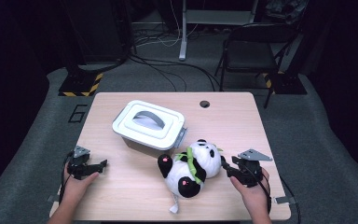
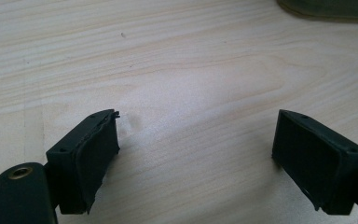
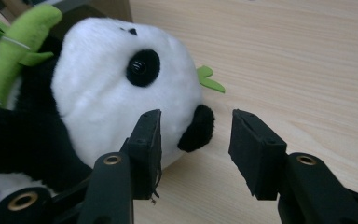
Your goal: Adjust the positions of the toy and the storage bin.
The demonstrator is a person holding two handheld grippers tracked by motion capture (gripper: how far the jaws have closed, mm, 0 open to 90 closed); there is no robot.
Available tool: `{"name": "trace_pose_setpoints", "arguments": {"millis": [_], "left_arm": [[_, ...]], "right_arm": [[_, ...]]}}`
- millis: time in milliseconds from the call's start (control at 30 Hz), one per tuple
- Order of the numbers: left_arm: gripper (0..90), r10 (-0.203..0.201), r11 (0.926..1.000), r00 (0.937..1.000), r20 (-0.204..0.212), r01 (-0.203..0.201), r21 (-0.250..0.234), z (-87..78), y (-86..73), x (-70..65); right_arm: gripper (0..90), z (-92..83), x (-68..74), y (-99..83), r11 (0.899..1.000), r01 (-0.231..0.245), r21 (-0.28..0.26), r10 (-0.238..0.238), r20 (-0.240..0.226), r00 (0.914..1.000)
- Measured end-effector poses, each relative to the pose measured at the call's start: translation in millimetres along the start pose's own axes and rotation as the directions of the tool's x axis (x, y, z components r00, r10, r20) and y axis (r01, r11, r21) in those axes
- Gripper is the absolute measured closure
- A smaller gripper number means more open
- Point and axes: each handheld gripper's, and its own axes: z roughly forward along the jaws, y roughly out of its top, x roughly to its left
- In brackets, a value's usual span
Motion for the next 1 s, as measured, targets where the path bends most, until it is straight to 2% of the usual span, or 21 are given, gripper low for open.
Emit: {"name": "trace_pose_setpoints", "arguments": {"millis": [167, 300, 467, 800, 867, 1000], "left_arm": [[14.0, 0.0, 1.0, 1.0, 0.0, 0.0, 0.0, 0.0, 0.0, 0.0], [14.0, 0.0, 1.0, 1.0, 0.0, 0.0, 0.0, 0.0, 0.0, 0.0], [14.0, 0.0, 1.0, 1.0, 0.0, 0.0, 0.0, 0.0, 0.0, 0.0], [14.0, 0.003, 1.0, 1.0, 0.004, -0.003, 0.008, -0.5, 0.4, 0.4], [14.0, 0.003, 1.0, 1.0, 0.004, -0.003, 0.008, -0.5, 0.4, 0.4], [14.0, 0.003, 1.0, 1.0, 0.004, -0.003, 0.008, -0.5, 0.4, 0.4]], "right_arm": [[53.3, -2.6, 2.4, 11.6, 1.0, -0.005, -0.006, 0.004, -0.033, 0.9994], [53.3, -1.0, 8.3, 20.9, 1.0, 0.017, 0.004, -0.017, -0.032, 0.9993], [53.3, -0.2, 18.6, 32.2, 0.999, 0.033, -0.016, -0.034, -0.056, 0.9978], [53.3, 5.2, 29.4, 40.6, 0.999, 0.038, -0.024, -0.04, -0.093, 0.9949], [53.4, 6.0, 31.7, 41.8, 0.999, 0.033, -0.031, -0.036, -0.112, 0.993], [53.8, 8.0, 37.9, 44.2, 0.998, 0.048, -0.035, -0.052, -0.122, 0.9912]]}}
